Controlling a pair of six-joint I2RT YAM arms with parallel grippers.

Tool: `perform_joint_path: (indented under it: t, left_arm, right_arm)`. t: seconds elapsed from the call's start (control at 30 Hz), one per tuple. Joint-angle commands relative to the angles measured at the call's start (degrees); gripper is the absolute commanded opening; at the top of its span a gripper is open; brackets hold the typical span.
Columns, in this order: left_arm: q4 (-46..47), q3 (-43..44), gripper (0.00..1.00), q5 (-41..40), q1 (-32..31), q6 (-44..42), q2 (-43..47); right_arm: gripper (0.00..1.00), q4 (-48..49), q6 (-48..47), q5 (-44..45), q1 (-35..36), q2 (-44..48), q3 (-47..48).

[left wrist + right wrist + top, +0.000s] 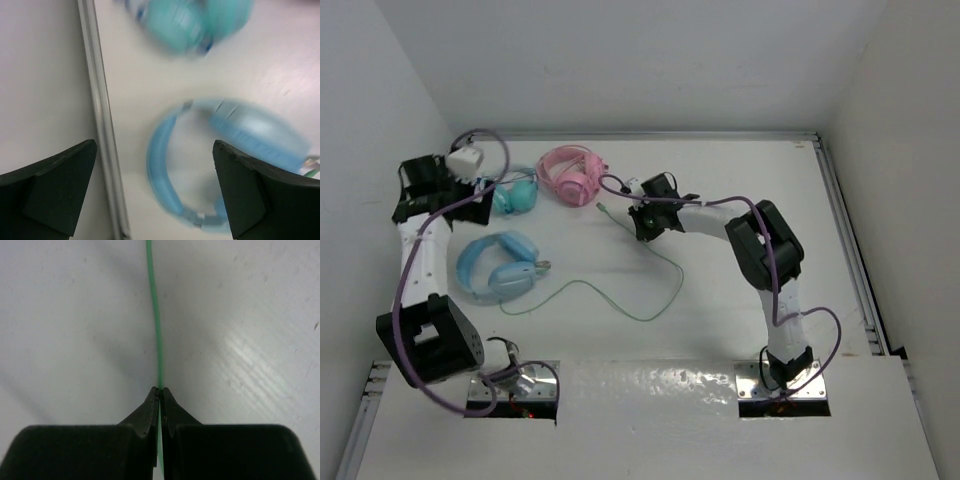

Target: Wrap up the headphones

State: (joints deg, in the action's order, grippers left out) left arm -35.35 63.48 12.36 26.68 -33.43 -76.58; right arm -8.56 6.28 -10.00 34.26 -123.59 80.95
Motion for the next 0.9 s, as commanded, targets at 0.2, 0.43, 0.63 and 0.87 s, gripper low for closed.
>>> perform_joint_path:
  t: [0.2,0.43,0.63,0.87]
  left_arm:
    - [7.58,12.87,0.97,-8.49,-31.50,2.72,-9.10]
    - [1.20,13.07,0.98,-16.48,-29.76,8.91,-0.87]
    - [-7.99,1.52,0.99,-16.75,-13.16,3.38,2.92]
    - [1.86,-9.25,0.99,-19.92,-1.90,1.70,-7.15]
  right_arm:
    - [0.00,-0.59,3.73,3.21,-0.51,11.50,-11.85]
    - [0.02,4.68,25.16,16.40,-15.26,20.75,-24.16]
    - [0.99,11.45,22.74,29.25,-15.55,30.42,-33.22]
    - [0.99,12.07,-3.51,26.01,2.89,34.29,-31.46]
